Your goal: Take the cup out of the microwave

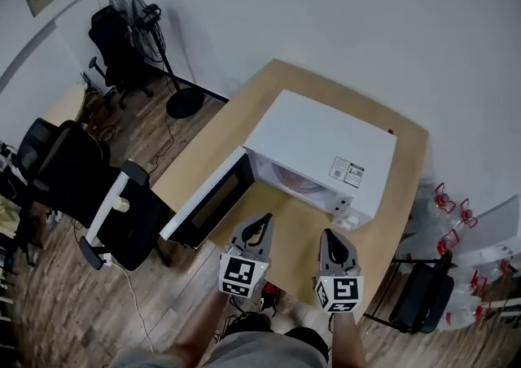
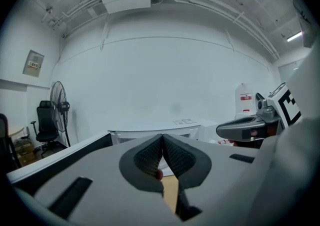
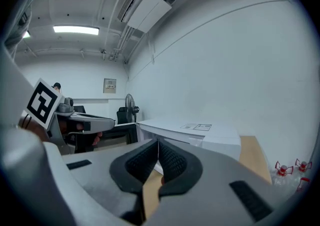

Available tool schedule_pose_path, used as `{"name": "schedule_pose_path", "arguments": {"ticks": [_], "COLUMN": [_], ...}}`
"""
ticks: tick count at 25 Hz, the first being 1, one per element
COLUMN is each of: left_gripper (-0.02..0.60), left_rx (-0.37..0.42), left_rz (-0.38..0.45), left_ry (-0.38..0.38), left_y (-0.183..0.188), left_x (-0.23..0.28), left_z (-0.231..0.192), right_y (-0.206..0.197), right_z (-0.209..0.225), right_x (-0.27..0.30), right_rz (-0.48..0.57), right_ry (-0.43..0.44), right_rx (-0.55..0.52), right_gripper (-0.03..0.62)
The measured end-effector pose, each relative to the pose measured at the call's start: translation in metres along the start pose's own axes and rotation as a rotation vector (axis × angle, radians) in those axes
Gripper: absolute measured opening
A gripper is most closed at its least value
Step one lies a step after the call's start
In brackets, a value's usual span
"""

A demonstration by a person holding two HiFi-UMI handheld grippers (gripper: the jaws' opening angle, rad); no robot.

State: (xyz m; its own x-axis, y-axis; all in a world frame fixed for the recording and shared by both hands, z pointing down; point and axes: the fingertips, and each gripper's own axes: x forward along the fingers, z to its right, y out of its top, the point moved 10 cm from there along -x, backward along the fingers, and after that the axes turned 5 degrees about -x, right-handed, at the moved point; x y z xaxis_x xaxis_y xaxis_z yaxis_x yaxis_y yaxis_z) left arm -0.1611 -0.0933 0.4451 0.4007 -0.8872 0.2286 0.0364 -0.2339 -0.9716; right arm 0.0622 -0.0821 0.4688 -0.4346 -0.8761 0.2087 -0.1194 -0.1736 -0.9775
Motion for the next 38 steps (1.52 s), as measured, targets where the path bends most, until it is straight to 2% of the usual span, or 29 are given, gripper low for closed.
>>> {"name": "schedule_pose_path", "arguments": {"ticks": [8, 12, 18, 31, 34, 38], "left_gripper": [0.021, 0.022, 0.023, 0.026, 0.114, 0.163], "left_rx": [0.018, 0.001, -0.028, -0.027, -0.024, -0.017], "left_rz": [-0.059, -0.082, -0.111, -0.155, -0.16, -0.173], "left_ry": [-0.083, -0.112, -0.139, -0.168, -0.18, -0.201], "left_y": [-0.023, -0.035, -0.051, -0.076, -0.078, -0.084], "left_x": [0.05, 0.069, 0.097, 0.143, 0.151, 0.162], "left_z": [-0.03, -0.038, -0.051, -0.062, -0.062, -0.062], "right_y": [-0.015, -0.027, -0.044, -0.065, -0.067, -0.071], "right_z": [-0.002, -0.003, 0.0, 0.007, 0.008, 0.008], "right_x": [0.044, 0.061, 0.082, 0.106, 0.108, 0.112], "right_rz": [-0.034, -0.06, -0.097, -0.147, -0.154, -0.163], "right_ry": [-0.06, -0.073, -0.084, -0.1, -0.1, -0.096], "right_rx": [0.026, 0.031, 0.049, 0.091, 0.096, 0.099], "right_gripper": [0.018, 0.018, 0.018, 0.018, 0.018, 0.018]}}
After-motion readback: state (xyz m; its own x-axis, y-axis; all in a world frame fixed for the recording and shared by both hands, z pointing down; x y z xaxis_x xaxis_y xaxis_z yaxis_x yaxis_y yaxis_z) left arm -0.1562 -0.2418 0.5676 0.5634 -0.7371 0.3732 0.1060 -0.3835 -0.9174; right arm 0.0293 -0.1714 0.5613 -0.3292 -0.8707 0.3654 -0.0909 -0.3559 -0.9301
